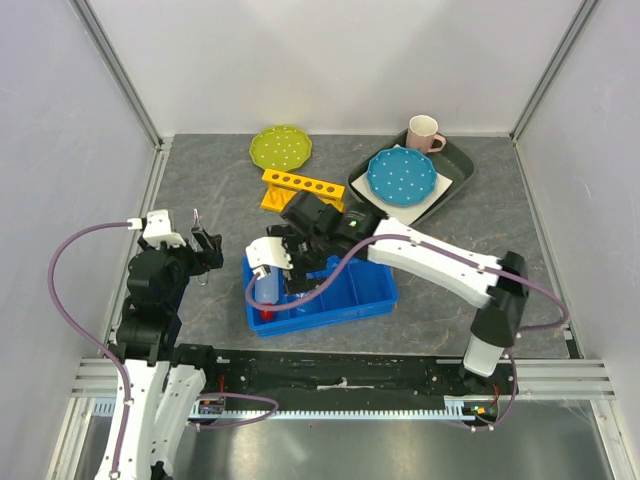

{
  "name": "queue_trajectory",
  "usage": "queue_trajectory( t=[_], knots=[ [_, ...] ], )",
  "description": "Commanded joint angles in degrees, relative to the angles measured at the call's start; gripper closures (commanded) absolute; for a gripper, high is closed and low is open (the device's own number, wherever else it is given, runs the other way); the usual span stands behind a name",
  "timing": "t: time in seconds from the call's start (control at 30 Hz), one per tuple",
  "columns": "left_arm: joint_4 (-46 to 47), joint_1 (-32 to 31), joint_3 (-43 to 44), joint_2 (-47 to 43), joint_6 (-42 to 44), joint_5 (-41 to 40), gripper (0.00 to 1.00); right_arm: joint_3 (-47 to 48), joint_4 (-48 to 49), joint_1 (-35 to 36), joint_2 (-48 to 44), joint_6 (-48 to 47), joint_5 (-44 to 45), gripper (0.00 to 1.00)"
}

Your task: Organize the chemistry lab equipment

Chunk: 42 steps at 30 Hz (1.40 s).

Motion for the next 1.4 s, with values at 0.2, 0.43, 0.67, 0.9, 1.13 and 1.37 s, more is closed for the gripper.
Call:
queue_trajectory(
  t=[0.2,0.43,0.67,0.9,1.13,1.37],
  knots=[
    [1.8,-0.03,0.96,7.54,-1.48,2.91,0.09,-10.7,3.51,-14.79,-17.91,3.76,-11.46,0.02],
    [2.33,0.23,3.15,20.28,-1.48,8.8,0.09,-24.84,13.08,-31.34,-31.53,10.96,-23.16,0.02],
    [0.31,0.41,9.57,33.12,0.62,13.11,0.11,-46.44,31.35,-46.8,-42.16,27.29,-41.42,0.02],
    [-1.89,0.41,13.62,38.31,0.98,16.71,0.13,-50.53,36.21,-57.36,-44.55,30.92,-45.59,0.02],
    [-3.99,0.41,16.78,43.05,2.29,15.93,0.15,-49.82,33.14,-57.89,-42.62,28.64,-44.0,0.02],
    [-4.08,0.41,19.86,51.39,5.11,9.51,0.15,-50.17,32.78,-58.16,-42.53,27.76,-43.12,0.02]
  ],
)
